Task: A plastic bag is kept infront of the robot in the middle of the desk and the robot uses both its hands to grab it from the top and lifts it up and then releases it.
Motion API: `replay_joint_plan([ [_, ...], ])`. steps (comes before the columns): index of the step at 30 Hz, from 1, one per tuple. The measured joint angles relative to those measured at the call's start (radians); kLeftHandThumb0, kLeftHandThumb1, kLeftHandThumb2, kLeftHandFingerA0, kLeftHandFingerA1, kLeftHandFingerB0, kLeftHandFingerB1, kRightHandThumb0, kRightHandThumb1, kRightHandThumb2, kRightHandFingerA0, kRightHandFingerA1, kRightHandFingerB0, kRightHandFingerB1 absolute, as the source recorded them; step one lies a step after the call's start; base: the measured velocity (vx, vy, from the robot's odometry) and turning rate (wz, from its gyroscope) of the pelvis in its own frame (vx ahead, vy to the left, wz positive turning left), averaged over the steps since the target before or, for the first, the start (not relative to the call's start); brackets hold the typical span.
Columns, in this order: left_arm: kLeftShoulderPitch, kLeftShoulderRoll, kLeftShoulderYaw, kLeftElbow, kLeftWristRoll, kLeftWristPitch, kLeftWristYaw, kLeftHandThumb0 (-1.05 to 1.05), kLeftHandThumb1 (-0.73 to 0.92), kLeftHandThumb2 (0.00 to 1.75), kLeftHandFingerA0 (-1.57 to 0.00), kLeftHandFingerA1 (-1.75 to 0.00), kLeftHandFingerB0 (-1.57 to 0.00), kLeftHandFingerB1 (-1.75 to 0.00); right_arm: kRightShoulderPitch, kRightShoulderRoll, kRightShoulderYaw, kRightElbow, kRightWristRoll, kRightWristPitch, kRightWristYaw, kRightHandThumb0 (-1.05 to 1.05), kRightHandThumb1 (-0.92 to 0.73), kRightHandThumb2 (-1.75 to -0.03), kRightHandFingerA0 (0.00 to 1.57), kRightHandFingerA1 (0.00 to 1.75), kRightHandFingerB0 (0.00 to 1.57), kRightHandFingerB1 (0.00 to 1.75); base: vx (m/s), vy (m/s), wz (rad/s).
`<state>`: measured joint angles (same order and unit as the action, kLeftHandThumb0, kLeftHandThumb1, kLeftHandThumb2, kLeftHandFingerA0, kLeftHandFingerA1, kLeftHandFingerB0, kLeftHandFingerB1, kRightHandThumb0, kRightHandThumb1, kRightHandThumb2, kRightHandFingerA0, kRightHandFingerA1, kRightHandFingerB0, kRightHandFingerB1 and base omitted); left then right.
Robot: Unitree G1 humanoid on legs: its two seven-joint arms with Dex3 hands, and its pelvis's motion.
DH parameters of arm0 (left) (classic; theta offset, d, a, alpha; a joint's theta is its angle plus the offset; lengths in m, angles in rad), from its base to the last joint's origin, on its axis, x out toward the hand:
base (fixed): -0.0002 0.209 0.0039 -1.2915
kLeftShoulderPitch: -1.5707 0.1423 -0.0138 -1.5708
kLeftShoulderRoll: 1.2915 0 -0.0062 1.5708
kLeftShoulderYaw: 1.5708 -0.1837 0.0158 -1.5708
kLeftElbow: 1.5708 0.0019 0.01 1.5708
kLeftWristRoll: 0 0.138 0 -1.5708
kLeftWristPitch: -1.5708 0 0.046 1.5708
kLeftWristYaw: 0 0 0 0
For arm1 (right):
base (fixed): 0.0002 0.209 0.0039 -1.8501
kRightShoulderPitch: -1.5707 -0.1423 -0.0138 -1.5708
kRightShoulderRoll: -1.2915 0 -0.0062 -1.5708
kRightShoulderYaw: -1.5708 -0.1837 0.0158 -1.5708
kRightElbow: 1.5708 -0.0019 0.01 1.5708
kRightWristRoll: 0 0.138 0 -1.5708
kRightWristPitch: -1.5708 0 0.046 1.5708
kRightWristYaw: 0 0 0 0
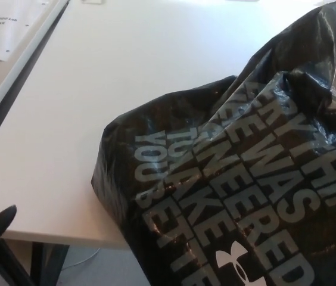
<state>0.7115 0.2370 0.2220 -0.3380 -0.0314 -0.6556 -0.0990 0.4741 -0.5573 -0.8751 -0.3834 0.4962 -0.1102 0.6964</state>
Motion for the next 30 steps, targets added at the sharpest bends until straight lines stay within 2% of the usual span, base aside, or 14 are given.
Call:
replay_joint_plan([
  [2,0.013,-0.004,0.005,0.001,-0.007,-0.013,-0.004,-0.8,0.66,1.02,-0.02,-0.35,-0.11,-0.3,0.043,0.032,-0.037,0.001,0.017,-0.03,0.022,-0.95,-0.65,-1.05,0.15,0.47,0.05,0.16,0.0,0.0,0.0],
  [3,0.019,-0.005,0.005,0.001,-0.012,-0.018,-0.007,-0.74,0.63,1.03,-0.02,-0.37,-0.05,-0.34,0.06,0.05,-0.054,0.004,0.024,-0.048,0.033,-0.91,-0.82,-0.65,0.2,0.35,0.05,0.2,0.0,0.0,0.0],
  [4,0.022,-0.007,0.005,0.001,-0.014,-0.022,-0.01,-0.78,0.65,1.02,0.0,-0.34,-0.12,-0.32,0.072,0.063,-0.065,0.009,0.029,-0.061,0.041,-0.88,-0.61,-1.06,0.13,0.48,0.0,0.19,0.0,0.0,0.0],
  [7,0.034,-0.013,0.006,0.006,-0.024,-0.041,-0.017,-0.78,0.64,0.98,-0.05,-0.42,-0.08,-0.32,0.131,0.123,-0.113,0.031,0.059,-0.105,0.069,-0.93,-0.67,-0.8,0.16,0.4,0.06,0.19,0.0,0.0,0.0],
  [12,0.061,-0.037,0.017,0.047,-0.047,-0.094,-0.025,-0.37,0.48,1.06,-0.02,-0.51,0.0,-0.48,0.259,0.329,-0.116,0.016,0.108,-0.186,0.11,-0.87,-0.63,-1.03,0.07,0.43,0.05,0.16,0.0,0.0,0.0],
  [13,0.064,-0.043,0.015,0.059,-0.052,-0.105,-0.027,-0.73,0.82,0.65,-0.13,-0.35,-0.14,-0.27,0.278,0.367,-0.104,0.013,0.114,-0.198,0.119,-0.8,-0.59,-1.02,0.02,0.42,0.0,0.22,0.0,0.0,0.0],
  [14,0.072,-0.049,0.013,0.081,-0.06,-0.125,-0.031,-0.72,0.84,0.66,-0.13,-0.35,-0.14,-0.26,0.309,0.43,-0.079,0.01,0.125,-0.221,0.135,-0.88,-0.66,-1.02,0.07,0.24,0.06,0.14,0.0,0.0,0.0],
  [15,0.078,-0.054,0.01,0.094,-0.064,-0.138,-0.034,-0.8,0.65,1.01,-0.06,-0.46,-0.07,-0.42,0.329,0.466,-0.062,0.009,0.129,-0.234,0.146,-0.93,-0.7,-1.05,0.05,0.16,0.05,0.11,0.0,0.0,0.0],
  [18,0.098,-0.069,-0.001,0.137,-0.071,-0.175,-0.039,-0.87,0.69,1.01,-0.05,-0.45,-0.04,-0.39,0.39,0.557,0.01,0.003,0.129,-0.269,0.176,-0.83,-0.67,-1.06,0.0,0.23,0.0,0.18,0.0,0.0,0.0],
  [19,0.113,-0.081,-0.009,0.167,-0.072,-0.197,-0.043,-0.74,0.83,0.65,-0.12,-0.33,-0.14,-0.25,0.426,0.612,0.065,0.004,0.12,-0.293,0.195,-0.83,-0.67,-1.06,0.0,0.21,0.05,0.21,0.0,0.0,0.0],
  [20,0.118,-0.085,-0.012,0.18,-0.073,-0.208,-0.044,-0.75,0.67,1.01,-0.04,-0.39,-0.08,-0.3,0.439,0.634,0.089,0.004,0.115,-0.305,0.201,-0.89,-0.7,-1.08,0.0,0.15,0.02,0.13,0.0,0.0,0.0],
  [22,0.127,-0.092,-0.019,0.219,-0.075,-0.234,-0.047,-0.76,0.68,1.02,-0.06,-0.33,-0.08,-0.28,0.47,0.686,0.171,0.014,0.091,-0.335,0.216,-0.85,-0.67,-1.09,0.0,0.22,0.01,0.16,0.0,0.0,0.0],
  [25,0.14,-0.108,-0.029,0.279,-0.081,-0.271,-0.053,-0.73,0.86,0.67,-0.07,-0.28,-0.12,-0.22,0.511,0.749,0.303,0.032,0.035,-0.376,0.23,-0.88,-0.7,-1.08,0.0,0.21,0.0,0.12,0.0,0.0,0.0],
  [30,0.149,-0.121,-0.041,0.362,-0.092,-0.318,-0.058,-0.72,0.69,1.0,-0.05,-0.41,-0.07,-0.29,0.533,0.766,0.461,0.059,-0.046,-0.431,0.232,-0.89,-0.73,-1.09,0.0,0.17,0.0,0.11,0.0,0.0,0.0],
])
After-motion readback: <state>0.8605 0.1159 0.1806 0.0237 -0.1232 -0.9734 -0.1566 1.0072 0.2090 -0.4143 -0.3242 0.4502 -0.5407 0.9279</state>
